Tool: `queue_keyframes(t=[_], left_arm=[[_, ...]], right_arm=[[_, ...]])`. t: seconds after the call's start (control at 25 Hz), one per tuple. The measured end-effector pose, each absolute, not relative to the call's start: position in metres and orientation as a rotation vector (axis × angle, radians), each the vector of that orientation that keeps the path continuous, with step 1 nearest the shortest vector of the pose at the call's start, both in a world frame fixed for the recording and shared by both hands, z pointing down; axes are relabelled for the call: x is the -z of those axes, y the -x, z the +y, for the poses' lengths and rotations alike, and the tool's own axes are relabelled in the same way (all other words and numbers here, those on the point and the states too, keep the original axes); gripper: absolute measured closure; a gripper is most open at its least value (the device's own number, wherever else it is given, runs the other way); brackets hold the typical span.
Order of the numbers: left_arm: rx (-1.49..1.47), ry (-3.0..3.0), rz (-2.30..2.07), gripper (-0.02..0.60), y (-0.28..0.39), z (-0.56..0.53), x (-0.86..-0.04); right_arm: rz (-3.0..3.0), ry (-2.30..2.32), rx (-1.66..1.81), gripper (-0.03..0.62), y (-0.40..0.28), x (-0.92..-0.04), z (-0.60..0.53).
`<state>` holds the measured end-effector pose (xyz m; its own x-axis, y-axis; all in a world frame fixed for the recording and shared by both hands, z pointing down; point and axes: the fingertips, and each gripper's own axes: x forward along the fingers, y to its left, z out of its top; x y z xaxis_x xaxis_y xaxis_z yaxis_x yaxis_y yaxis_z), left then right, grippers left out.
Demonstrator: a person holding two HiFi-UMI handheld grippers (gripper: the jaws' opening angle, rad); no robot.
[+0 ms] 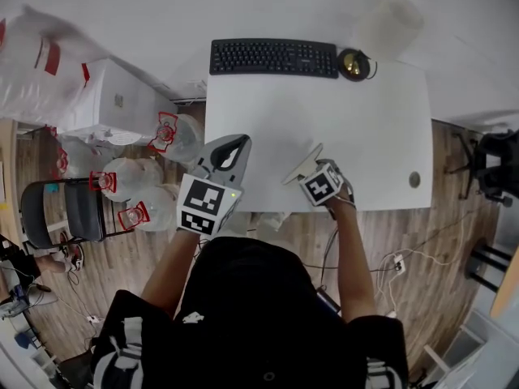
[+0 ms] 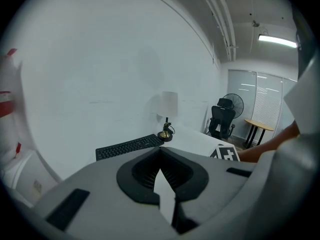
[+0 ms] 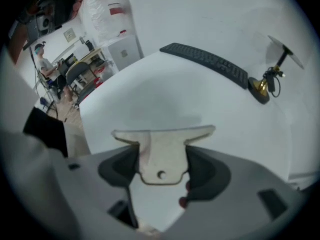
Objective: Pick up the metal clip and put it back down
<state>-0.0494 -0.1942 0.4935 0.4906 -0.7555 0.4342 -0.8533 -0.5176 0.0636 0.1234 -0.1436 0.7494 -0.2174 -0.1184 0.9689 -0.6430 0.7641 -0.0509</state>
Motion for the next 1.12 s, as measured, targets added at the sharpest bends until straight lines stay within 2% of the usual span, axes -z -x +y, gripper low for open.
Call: queue_keyframes(t=[1.12], left_arm=[[-0.530, -2.441, -1.380, 0.559, 0.064, -0.196, -0.503]], right_arm=[[-1.698, -0.568, -0.531, 0.309, -0.119, -0.775, -0.144]])
